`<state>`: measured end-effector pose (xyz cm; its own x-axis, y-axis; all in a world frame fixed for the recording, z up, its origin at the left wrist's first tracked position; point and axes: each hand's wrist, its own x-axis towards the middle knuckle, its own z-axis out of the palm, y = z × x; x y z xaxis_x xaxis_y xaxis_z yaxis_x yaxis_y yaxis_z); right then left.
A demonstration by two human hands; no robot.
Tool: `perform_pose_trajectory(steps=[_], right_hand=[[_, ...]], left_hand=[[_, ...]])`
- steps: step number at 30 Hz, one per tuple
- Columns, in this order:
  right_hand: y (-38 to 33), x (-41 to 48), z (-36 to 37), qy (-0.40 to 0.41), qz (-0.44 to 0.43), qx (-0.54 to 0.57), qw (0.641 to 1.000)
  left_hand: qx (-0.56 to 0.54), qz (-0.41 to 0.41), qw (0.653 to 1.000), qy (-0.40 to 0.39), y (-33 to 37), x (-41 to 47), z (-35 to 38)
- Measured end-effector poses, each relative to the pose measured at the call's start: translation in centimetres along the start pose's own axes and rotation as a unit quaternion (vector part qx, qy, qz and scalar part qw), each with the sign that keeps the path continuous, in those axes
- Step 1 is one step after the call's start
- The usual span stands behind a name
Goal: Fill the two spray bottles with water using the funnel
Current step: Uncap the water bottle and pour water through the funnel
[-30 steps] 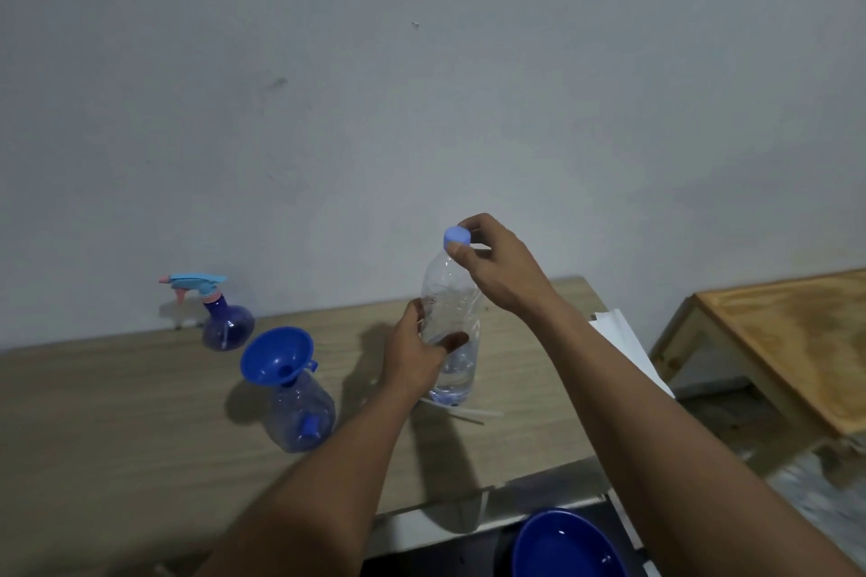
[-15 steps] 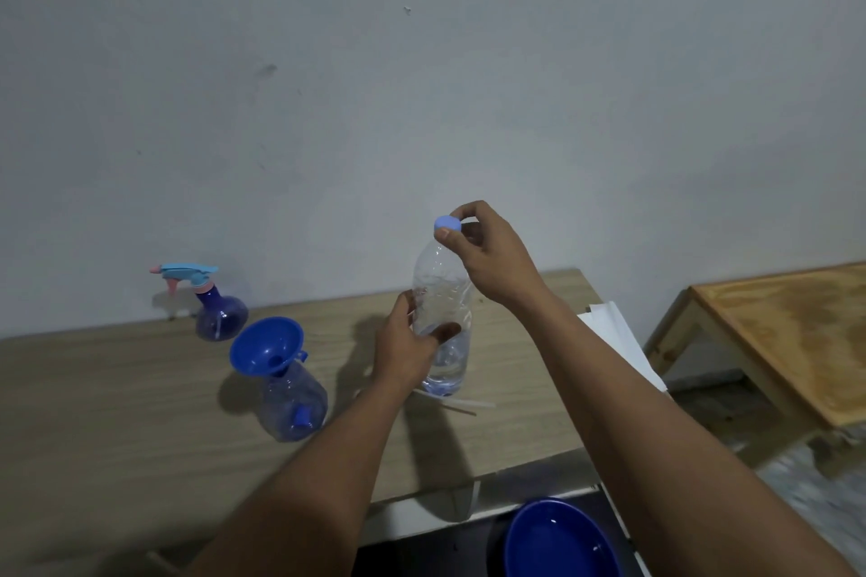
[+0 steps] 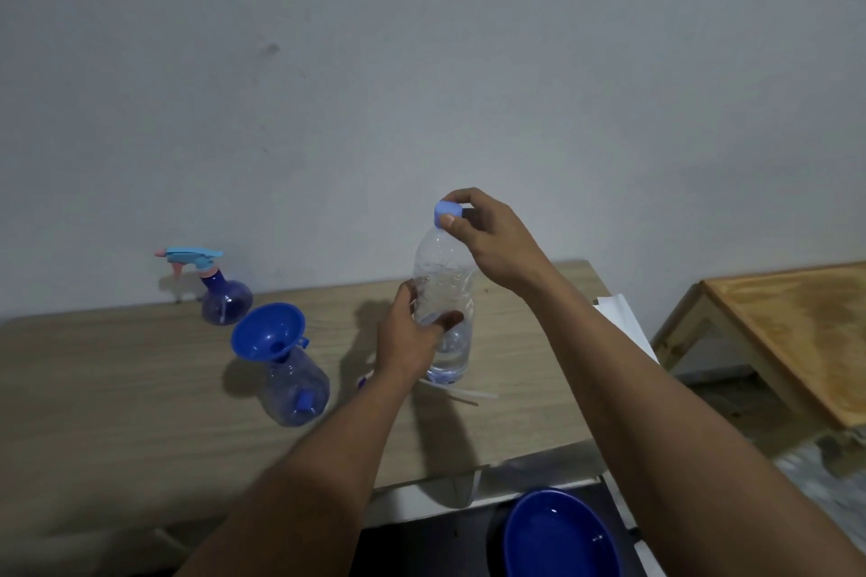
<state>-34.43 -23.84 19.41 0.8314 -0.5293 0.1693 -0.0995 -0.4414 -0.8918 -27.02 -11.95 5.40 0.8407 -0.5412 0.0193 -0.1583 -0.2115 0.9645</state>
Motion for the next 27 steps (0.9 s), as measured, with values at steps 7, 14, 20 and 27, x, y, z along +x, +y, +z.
perform_pose_trajectory(steps=[7, 14, 20, 27], right_hand=[[-0.3, 0.4, 0.1, 0.031, 0.015, -0.005, 0.999], [-0.4, 0.5, -0.5, -0.007, 0.007, 0.0, 1.0], [0.2, 0.4, -0.1, 0.0, 0.001, -0.016, 1.0], [0.7, 0.6, 0.0, 0.038, -0.038, -0.077, 0.996]], left_hand=[[-0.002, 0.01, 1.0, -0.005, 0.3, -0.2, 0.0], [0.001, 0.0, 1.0, -0.002, 0.4, -0.2, 0.1], [0.002, -0.007, 1.0, -0.004, 0.3, -0.2, 0.2], [0.003, -0.008, 1.0, -0.007, 0.5, -0.2, 0.2]])
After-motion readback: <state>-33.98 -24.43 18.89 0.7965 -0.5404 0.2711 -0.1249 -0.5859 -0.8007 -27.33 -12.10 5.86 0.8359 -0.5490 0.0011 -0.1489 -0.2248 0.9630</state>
